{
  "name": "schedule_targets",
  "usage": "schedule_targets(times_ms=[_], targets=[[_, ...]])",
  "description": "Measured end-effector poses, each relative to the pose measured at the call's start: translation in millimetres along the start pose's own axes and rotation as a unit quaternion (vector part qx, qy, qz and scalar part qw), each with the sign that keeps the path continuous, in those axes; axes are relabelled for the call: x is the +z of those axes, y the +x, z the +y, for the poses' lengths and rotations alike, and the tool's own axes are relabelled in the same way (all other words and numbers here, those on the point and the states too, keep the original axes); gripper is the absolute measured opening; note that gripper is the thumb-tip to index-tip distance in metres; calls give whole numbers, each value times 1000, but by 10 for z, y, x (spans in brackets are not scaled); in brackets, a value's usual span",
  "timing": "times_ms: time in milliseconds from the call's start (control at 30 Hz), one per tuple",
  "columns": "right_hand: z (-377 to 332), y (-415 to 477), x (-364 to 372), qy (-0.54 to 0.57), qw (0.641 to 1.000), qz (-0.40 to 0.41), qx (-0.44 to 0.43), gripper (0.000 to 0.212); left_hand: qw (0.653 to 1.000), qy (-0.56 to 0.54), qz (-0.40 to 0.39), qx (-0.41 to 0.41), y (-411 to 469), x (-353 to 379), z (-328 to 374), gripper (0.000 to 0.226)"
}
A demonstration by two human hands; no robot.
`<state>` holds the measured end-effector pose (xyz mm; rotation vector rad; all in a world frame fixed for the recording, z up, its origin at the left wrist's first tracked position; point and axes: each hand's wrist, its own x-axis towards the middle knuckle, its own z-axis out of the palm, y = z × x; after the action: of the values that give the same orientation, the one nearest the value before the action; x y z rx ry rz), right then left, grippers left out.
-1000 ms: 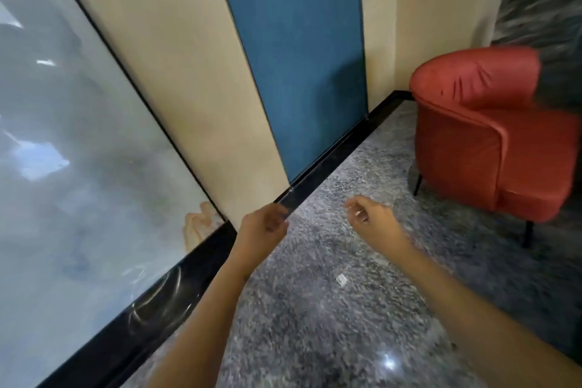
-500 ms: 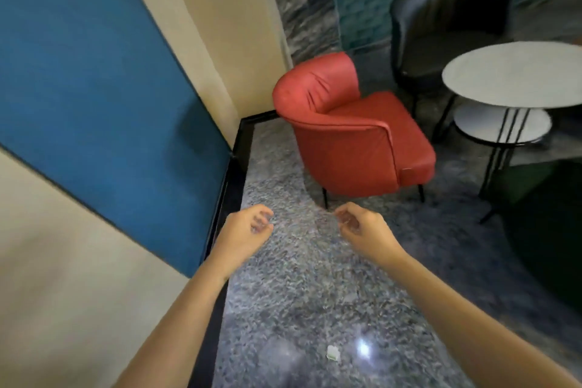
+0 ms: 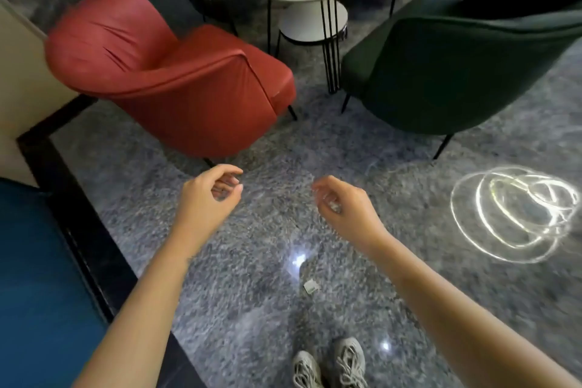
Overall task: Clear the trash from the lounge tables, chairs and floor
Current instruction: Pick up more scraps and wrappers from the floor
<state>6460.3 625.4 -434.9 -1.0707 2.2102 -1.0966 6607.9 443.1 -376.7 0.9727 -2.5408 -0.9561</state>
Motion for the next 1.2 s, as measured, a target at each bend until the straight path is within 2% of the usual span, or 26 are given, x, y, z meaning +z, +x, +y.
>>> schedule_targets(times_ms=[167,333,533,733,867,1000,1200], targets=[[910,-69,518,22,998,27,48,20,998,-34,-49,-12,-52,903,-549,20],[2155,-129,1485,31,995,35,91,22,993,-69,-90,-33,-184,2047,-1524,28],[3658,-528,2866,4,988,-37,150,35,972,-103,-178,-112,-543,3573,-2936,23],[4897,-788,4096,-29,975,-70,211,43,953,-89,-226,-181,-966,4971,-4209,22],[5397,-714,4726,-69,970,-129,193,59,942,-63,-249,-218,-1215,5668,-4739,27],[5635,-632,5114,-146,963,-174,142,72,941,-46,-238,-237,-1328,6007,-5012,39],[5837,-545,5271,-226,956,-159,100,51,936,-53,-234,-259,-1349,6184,-5134,41]])
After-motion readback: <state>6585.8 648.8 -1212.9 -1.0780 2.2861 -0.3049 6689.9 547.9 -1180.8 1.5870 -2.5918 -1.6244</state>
